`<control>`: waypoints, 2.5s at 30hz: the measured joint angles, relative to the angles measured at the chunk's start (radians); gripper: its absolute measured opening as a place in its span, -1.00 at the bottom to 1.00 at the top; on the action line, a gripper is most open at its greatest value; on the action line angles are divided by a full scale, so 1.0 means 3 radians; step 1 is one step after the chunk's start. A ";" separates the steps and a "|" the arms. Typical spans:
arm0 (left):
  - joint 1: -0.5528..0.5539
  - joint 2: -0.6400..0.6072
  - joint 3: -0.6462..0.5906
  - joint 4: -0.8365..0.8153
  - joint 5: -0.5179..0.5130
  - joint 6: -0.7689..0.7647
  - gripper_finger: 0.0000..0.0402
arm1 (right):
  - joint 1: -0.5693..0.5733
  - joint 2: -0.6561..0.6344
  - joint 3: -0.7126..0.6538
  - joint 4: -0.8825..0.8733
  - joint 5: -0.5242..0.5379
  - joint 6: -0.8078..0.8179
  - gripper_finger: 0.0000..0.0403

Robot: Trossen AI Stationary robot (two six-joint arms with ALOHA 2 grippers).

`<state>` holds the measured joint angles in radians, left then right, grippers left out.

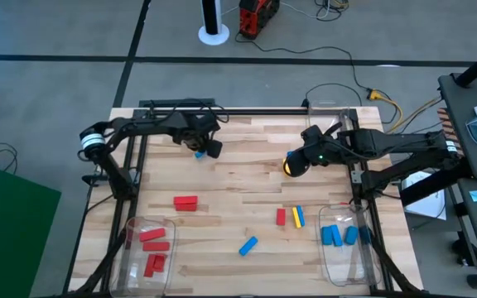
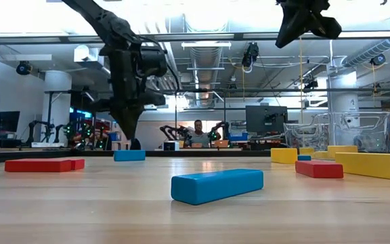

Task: Sort blocks
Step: Put the yellow block into the top right transparent bin

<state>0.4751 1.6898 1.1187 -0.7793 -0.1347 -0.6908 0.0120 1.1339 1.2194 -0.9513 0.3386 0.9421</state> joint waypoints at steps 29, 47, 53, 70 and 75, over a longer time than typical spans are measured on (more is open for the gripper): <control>0.0004 0.0282 0.0020 -0.0025 0.0037 0.0089 -1.00 | 0.0000 -0.0001 0.0000 -0.0003 0.0006 -0.0003 -0.95; 0.0135 0.0369 0.0632 -0.0407 -0.0212 0.0421 -0.67 | 0.0000 -0.0001 0.0000 -0.0006 0.0007 -0.0013 -0.95; 0.0140 0.0442 0.0602 -0.0522 -0.0213 0.0493 -0.36 | 0.0000 -0.0001 0.0000 -0.0008 0.0008 -0.0013 -0.95; 0.0163 0.0773 0.0601 -0.0548 -0.0104 0.0883 -0.21 | -0.0086 -0.0001 -0.0001 -0.0005 0.0006 -0.0057 -0.95; 0.0188 0.0861 0.0601 -0.0549 -0.0104 0.0969 -0.21 | -0.0086 -0.0001 -0.0001 -0.0005 0.0005 -0.0053 -0.95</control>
<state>0.5315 1.9482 1.2991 -0.9439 -0.1658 -0.4000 -0.0139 1.1336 1.2190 -0.9527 0.3401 0.9262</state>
